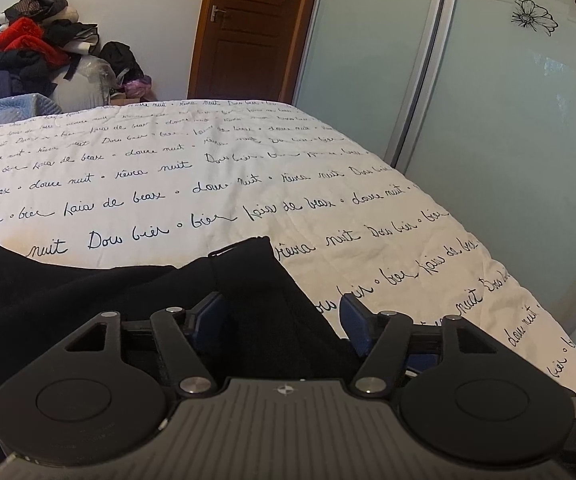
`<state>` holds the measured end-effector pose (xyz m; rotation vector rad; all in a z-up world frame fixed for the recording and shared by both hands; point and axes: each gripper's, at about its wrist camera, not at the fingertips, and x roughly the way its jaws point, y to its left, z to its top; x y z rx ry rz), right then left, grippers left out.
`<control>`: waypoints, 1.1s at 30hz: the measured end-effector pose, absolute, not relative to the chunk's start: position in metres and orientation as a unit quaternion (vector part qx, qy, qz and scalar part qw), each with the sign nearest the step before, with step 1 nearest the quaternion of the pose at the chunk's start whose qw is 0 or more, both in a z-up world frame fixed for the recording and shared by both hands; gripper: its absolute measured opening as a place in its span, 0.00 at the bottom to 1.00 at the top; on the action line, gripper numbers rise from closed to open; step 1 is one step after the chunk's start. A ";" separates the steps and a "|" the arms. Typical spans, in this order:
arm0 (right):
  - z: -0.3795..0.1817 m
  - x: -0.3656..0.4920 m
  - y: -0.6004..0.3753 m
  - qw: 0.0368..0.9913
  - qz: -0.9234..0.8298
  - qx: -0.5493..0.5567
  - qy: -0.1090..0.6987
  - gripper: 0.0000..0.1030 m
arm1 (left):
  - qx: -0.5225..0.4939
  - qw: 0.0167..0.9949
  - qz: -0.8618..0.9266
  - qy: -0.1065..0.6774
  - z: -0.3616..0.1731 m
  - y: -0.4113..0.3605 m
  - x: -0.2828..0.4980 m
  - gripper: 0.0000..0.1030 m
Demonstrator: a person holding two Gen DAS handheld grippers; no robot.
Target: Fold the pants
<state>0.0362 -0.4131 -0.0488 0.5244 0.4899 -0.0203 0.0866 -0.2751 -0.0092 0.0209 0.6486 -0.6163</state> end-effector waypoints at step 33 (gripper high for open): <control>-0.040 0.040 -0.377 0.938 0.050 0.216 0.268 0.57 | 0.068 0.940 -0.144 0.302 -0.002 -0.148 0.107 0.82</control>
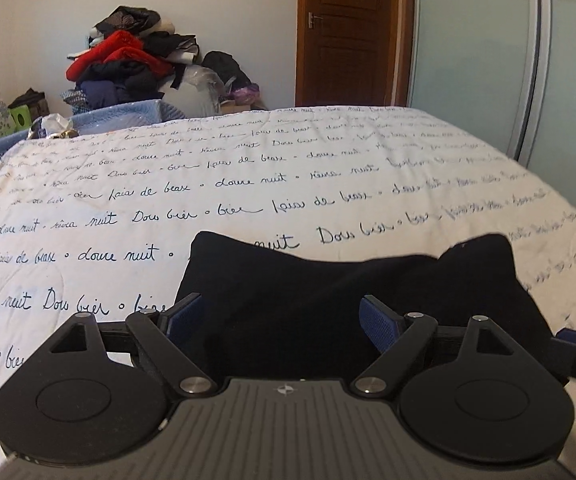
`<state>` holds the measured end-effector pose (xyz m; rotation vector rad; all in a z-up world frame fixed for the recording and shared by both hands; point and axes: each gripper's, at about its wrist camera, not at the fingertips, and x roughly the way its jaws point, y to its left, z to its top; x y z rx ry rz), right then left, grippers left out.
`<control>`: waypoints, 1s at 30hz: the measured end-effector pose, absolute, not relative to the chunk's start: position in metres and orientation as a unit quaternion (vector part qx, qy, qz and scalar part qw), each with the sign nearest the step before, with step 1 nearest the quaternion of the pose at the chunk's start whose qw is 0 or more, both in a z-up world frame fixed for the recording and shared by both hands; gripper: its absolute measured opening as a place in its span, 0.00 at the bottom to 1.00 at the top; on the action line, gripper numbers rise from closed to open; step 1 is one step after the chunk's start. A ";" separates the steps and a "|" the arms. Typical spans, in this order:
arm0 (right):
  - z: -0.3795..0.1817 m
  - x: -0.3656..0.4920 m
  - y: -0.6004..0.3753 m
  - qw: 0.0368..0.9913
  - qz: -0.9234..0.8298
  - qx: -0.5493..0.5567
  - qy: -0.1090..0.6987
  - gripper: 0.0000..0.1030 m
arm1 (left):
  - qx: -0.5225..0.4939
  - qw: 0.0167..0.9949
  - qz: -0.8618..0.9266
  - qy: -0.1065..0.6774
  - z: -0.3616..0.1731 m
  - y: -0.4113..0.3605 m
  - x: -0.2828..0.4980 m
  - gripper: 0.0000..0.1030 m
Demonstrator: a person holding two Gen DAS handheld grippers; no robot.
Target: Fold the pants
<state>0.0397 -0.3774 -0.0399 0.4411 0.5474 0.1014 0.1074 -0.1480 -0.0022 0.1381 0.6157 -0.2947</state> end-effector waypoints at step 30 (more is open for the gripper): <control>-0.034 0.033 -0.373 0.943 0.008 0.226 0.244 0.20 | 0.112 0.936 -0.142 0.303 -0.018 -0.161 0.101 0.87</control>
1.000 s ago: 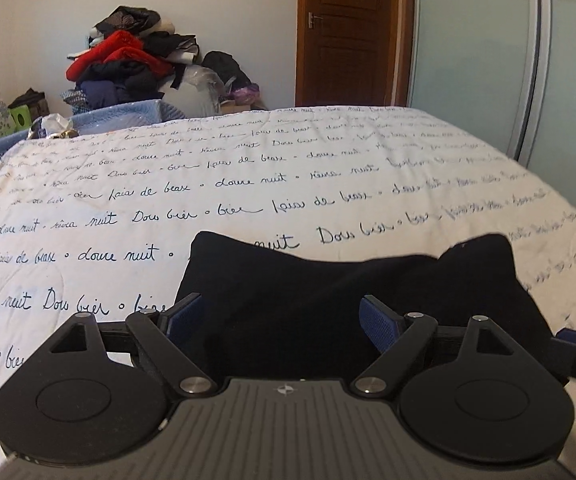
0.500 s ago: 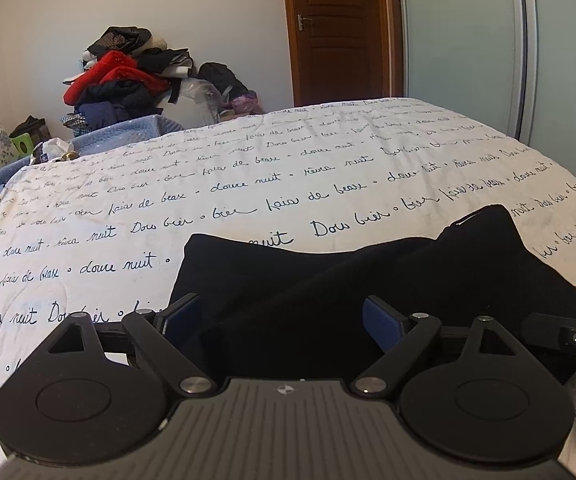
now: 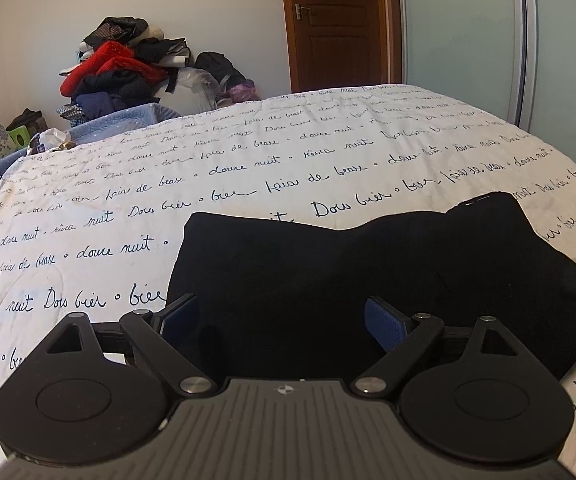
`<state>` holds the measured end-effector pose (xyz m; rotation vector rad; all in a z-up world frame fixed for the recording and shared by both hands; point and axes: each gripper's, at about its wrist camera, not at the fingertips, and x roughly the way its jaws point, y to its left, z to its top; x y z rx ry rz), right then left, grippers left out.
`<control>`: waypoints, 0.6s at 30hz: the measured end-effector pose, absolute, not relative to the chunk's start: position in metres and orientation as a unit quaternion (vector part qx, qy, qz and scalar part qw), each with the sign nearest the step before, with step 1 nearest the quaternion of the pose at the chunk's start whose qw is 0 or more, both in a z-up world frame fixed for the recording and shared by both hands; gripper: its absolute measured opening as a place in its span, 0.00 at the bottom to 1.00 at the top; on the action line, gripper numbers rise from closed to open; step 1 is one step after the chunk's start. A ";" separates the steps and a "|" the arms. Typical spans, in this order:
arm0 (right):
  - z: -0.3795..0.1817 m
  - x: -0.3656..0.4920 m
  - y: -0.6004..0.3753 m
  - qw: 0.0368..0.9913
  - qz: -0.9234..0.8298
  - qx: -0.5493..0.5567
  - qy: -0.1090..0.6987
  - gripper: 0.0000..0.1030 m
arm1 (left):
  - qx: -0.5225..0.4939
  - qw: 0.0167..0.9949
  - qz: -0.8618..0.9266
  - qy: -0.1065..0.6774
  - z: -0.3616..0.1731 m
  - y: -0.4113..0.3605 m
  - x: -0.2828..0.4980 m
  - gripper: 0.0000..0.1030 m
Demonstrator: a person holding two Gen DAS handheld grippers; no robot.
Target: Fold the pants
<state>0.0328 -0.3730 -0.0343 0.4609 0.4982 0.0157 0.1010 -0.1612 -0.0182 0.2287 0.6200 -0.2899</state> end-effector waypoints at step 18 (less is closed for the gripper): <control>-0.032 0.059 -0.335 0.951 0.041 0.089 0.294 0.67 | 0.106 0.929 -0.149 0.320 -0.025 -0.157 0.097 0.88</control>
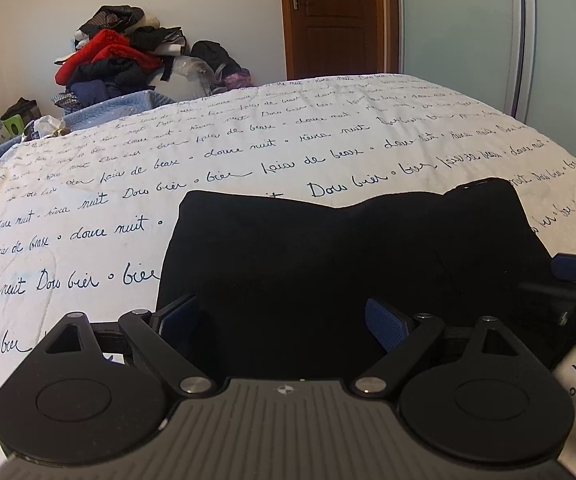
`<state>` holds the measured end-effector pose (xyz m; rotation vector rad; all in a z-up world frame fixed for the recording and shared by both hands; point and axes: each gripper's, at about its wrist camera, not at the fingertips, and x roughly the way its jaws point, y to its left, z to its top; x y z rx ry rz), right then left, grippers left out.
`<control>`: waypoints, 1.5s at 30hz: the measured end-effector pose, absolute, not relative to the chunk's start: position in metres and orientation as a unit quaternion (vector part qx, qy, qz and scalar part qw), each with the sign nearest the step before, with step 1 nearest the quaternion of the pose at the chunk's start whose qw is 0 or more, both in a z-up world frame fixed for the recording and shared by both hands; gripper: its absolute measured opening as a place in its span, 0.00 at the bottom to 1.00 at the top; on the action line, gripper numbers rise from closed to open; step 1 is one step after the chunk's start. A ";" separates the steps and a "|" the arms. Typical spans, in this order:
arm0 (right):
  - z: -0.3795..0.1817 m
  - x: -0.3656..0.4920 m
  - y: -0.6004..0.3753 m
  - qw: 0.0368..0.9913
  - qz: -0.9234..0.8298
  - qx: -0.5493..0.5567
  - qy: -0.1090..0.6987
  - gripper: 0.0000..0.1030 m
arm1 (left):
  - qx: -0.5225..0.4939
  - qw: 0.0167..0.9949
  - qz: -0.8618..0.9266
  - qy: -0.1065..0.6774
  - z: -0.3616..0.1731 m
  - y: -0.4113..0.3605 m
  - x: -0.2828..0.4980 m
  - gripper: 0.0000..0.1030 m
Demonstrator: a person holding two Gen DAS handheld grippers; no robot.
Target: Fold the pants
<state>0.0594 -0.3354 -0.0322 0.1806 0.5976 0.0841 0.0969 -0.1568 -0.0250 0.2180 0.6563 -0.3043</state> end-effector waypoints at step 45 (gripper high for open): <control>-0.059 0.132 -0.396 0.870 0.209 0.282 0.347 0.33 | -0.156 0.835 -0.332 0.410 -0.034 -0.046 0.157 0.18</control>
